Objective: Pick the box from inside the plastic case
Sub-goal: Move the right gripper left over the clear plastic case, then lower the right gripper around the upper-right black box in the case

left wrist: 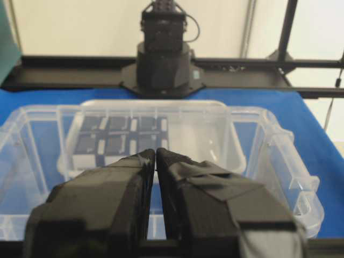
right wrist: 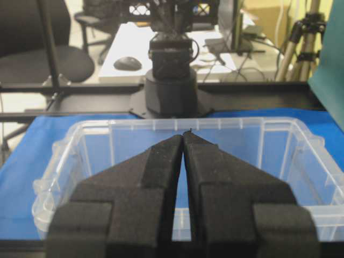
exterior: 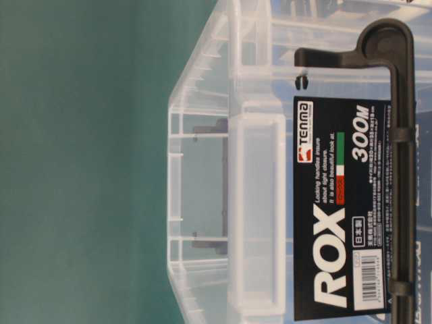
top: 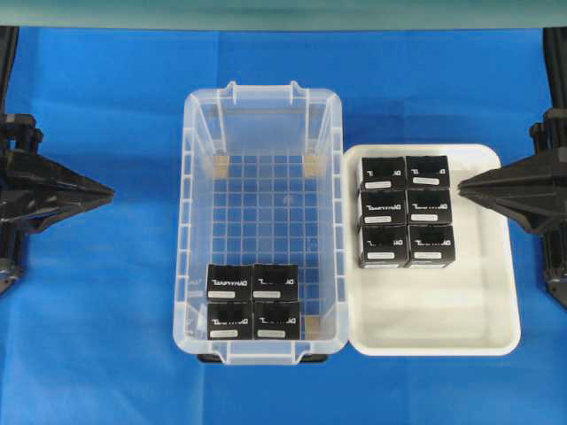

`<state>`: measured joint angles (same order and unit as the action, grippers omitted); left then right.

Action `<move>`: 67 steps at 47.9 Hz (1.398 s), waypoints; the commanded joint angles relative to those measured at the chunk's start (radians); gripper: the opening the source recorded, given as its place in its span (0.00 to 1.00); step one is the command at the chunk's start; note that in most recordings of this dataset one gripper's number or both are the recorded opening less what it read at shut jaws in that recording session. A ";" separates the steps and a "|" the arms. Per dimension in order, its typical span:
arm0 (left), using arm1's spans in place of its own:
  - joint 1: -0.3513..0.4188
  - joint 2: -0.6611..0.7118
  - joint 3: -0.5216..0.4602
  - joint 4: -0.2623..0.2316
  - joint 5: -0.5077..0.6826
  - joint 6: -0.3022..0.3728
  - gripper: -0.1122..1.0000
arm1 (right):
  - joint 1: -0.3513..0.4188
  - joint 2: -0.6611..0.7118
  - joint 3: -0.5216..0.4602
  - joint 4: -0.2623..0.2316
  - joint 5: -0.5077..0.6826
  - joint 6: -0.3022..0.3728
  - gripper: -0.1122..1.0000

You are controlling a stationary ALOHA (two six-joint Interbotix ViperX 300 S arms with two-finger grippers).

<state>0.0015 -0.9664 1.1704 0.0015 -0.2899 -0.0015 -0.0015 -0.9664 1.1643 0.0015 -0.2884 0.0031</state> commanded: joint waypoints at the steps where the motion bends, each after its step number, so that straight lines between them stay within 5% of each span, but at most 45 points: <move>1: -0.003 0.005 -0.026 0.014 0.005 -0.025 0.23 | 0.000 0.006 -0.023 0.011 -0.009 0.017 0.23; 10: -0.011 0.000 -0.057 0.014 0.084 -0.063 0.06 | -0.005 0.061 -0.097 0.120 0.101 0.094 0.11; 19: -0.012 -0.002 -0.074 0.014 0.149 -0.058 0.05 | -0.005 0.216 -0.250 0.120 0.331 0.130 0.10; 53: -0.011 -0.078 -0.091 0.015 0.397 -0.060 0.05 | -0.002 0.951 -1.043 0.098 1.255 0.095 0.10; 67: -0.009 -0.086 -0.097 0.015 0.397 -0.064 0.05 | -0.005 1.164 -1.235 0.109 1.450 0.038 0.11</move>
<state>-0.0092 -1.0523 1.1091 0.0138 0.1120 -0.0675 -0.0061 0.1549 -0.0307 0.1043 1.1305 0.0491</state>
